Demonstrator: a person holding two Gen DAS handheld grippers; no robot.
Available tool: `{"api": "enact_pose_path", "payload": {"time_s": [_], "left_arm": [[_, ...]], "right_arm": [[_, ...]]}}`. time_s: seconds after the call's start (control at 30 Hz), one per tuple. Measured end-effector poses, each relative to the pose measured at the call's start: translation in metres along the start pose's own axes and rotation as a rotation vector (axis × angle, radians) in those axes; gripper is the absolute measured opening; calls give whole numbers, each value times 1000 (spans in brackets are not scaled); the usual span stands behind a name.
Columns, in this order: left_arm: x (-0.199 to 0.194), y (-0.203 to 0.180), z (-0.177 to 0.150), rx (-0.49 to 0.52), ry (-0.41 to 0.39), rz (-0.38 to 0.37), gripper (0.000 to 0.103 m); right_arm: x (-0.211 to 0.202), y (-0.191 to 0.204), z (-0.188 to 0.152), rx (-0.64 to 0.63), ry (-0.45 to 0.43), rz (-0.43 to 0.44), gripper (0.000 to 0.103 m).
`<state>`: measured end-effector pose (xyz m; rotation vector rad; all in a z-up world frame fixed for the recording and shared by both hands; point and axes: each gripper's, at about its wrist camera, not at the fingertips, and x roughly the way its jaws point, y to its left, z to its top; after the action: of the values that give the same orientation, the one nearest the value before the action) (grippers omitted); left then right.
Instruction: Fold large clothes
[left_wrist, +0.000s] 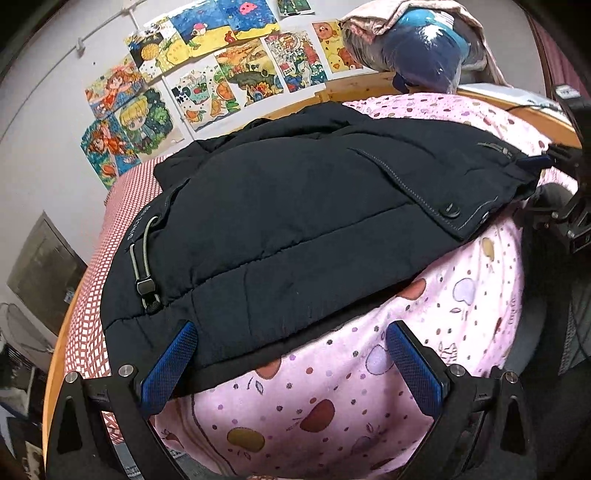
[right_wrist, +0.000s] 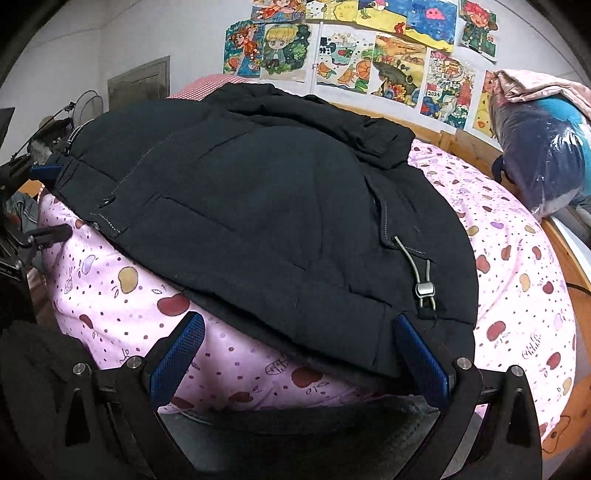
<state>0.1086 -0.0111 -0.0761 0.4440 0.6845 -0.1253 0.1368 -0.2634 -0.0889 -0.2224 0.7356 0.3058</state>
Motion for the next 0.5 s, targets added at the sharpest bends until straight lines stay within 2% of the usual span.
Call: {"api": "enact_pose_path", "payload": {"time_s": [0.13,0.37,0.5], "left_arm": [[5,-5,-1,6,-8,33,103],[7,-15,-6,24,-39,99,103],[4,-13,-5,6,-56,104,103]], "right_arm": [[4,-3,2,12,18,-8,101],[17,0,4,-8,84,-83,101],[13,4,8,-9,71,-128,101]]}}
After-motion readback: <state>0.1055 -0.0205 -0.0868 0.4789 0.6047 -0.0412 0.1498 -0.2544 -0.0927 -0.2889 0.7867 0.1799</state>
